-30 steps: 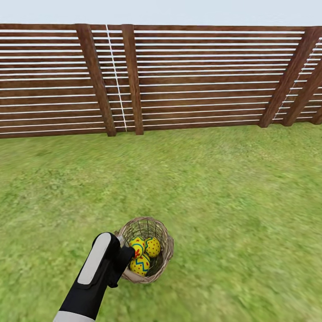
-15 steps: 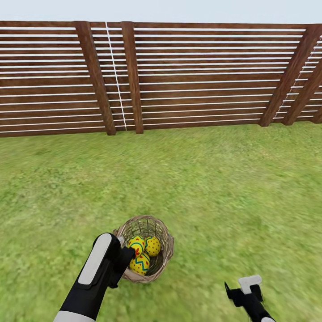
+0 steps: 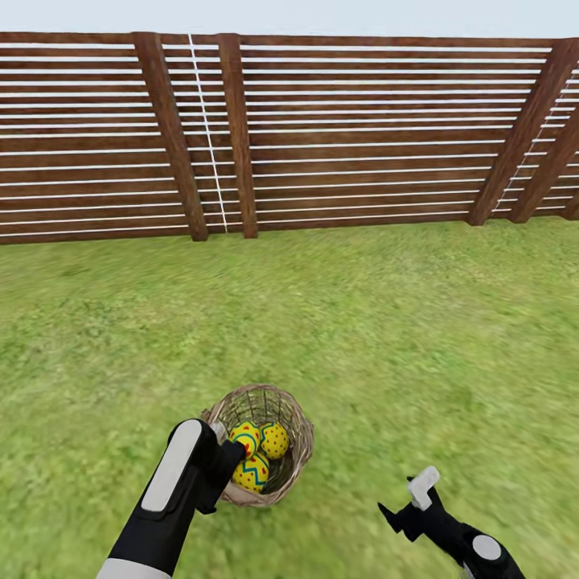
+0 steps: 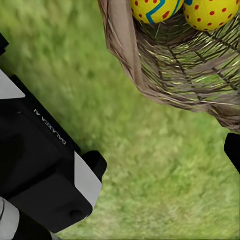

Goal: Take the three Easter eggs out of the wicker basket on the lawn in the garden, then place them on the lawn next to a single tree (choose any tree) so that all three eggs are next to the same tree and none are left in the basket.

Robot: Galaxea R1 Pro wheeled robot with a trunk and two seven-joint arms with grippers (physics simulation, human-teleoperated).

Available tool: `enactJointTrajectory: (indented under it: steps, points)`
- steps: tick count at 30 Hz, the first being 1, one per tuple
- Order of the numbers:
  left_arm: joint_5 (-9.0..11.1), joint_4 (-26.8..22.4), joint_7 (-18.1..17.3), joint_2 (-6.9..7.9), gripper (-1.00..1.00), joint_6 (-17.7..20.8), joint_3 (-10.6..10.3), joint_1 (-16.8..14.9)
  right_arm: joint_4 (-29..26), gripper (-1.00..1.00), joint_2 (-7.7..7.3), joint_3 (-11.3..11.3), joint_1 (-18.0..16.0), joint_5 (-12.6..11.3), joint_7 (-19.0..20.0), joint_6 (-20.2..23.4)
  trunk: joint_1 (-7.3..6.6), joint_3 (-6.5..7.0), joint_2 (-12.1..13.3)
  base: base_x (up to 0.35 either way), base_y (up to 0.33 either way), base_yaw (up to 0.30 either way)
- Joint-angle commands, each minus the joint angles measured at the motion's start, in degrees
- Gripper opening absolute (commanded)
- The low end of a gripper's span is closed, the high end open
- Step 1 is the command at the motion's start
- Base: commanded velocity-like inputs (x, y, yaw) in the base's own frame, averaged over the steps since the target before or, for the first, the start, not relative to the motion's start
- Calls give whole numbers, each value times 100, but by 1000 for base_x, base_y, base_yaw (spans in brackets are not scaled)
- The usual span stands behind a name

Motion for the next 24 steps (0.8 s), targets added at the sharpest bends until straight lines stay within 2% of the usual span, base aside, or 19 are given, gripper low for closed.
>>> enactJointTrajectory:
  steps: [1,3,7,16,20,24]
  points:
    - [11,2,-16,-1,100,59,-1,-3,-13,100,-23,-66,-2,-3,200,-11,22,-23,-44,0,0,0]
    - [5,10,-103,-1,100,57,-5,-1,-29,100,-34,-238,-3,-142,559,-9,66,-59,-124,0,0,0]
    - [2,20,-140,-1,100,56,-7,0,-37,100,-31,-332,-1,-283,756,-8,154,-131,-285,0,0,0]
    - [-4,-28,-146,-1,100,59,-1,-2,-50,100,-11,-347,-3,-380,787,87,352,-292,-645,0,0,0]
    - [-9,-9,-169,-1,100,49,1,-5,-261,100,-8,-346,-3,-393,789,403,440,-364,-806,0,0,0]
    - [-1,-11,-179,-1,100,40,2,-6,-310,100,-4,-346,-2,-389,783,529,527,-436,-966,0,0,0]
